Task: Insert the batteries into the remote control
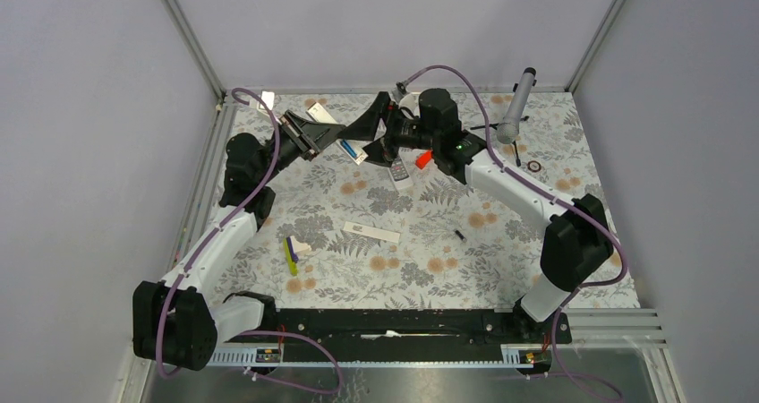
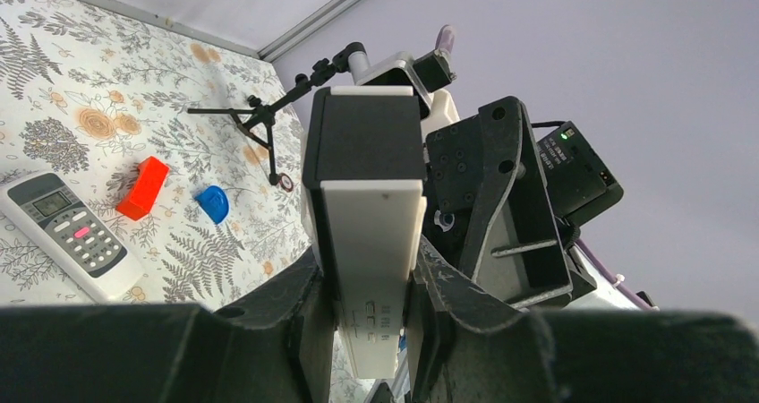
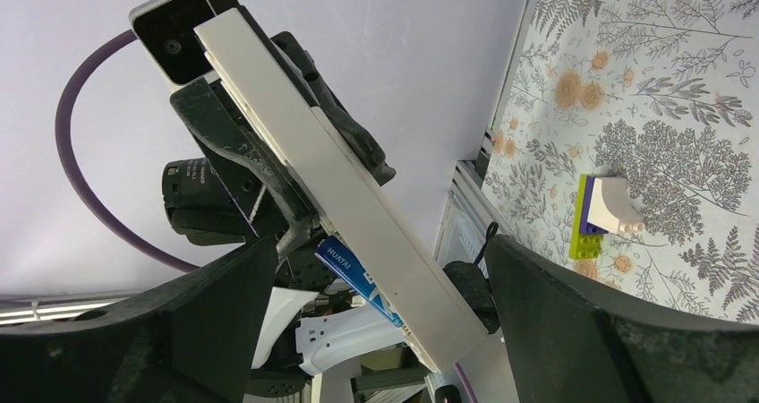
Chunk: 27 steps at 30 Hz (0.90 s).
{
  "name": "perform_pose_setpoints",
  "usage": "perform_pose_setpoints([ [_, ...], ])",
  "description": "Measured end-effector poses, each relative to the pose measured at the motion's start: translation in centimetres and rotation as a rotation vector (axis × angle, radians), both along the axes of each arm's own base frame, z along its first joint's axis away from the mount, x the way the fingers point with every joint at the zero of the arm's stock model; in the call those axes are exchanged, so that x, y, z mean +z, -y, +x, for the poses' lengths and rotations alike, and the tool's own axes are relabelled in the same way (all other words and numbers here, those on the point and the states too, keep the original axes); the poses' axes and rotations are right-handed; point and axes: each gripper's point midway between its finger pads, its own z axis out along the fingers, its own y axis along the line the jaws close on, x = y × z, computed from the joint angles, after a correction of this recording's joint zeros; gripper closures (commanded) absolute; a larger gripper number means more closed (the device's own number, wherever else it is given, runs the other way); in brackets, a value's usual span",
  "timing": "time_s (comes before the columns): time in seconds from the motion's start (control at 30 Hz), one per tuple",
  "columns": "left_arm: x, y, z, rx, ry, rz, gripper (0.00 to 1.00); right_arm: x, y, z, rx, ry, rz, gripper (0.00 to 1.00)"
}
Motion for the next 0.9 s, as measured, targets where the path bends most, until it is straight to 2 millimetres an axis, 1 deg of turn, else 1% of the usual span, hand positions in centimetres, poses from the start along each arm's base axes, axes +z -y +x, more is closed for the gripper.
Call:
perform_pose_setpoints([
  [0.13, -0.2, -0.01, 0.04, 0.001, -0.003, 0.007, 0.98, -0.02, -0.24, -0.19, 0.013, -0.003, 0.001, 0.16],
  [0.37, -0.21, -0.04, 0.01, 0.003, -0.006, 0.007, 0.98, -0.46, -0.37, -0.26, 0.022, -0.016, -0.005, 0.36],
  [0.47, -0.11, -0.08, 0.02, 0.005, -0.006, 0.003, 0.98, -0.64, -0.43, -0.17, 0.022, -0.02, -0.005, 0.41],
  [0.6, -0.11, -0.13, 0.07, 0.008, -0.011, -0.001, 0.98, -0.75, -0.47, -0.13, 0.025, -0.023, -0.004, 0.43],
  [0.77, -0.04, -0.16, 0.08, 0.009, -0.024, -0.014, 0.98, -0.72, -0.46, -0.15, 0.026, -0.022, -0.003, 0.42],
  [0.83, -0.02, -0.19, 0.1, 0.009, -0.032, -0.021, 0.98, -0.69, -0.47, -0.13, 0.026, -0.019, -0.002, 0.38],
  [0.9, 0.0, -0.24, 0.14, 0.011, -0.039, -0.027, 0.98, -0.63, -0.48, -0.1, 0.027, -0.009, -0.001, 0.27],
])
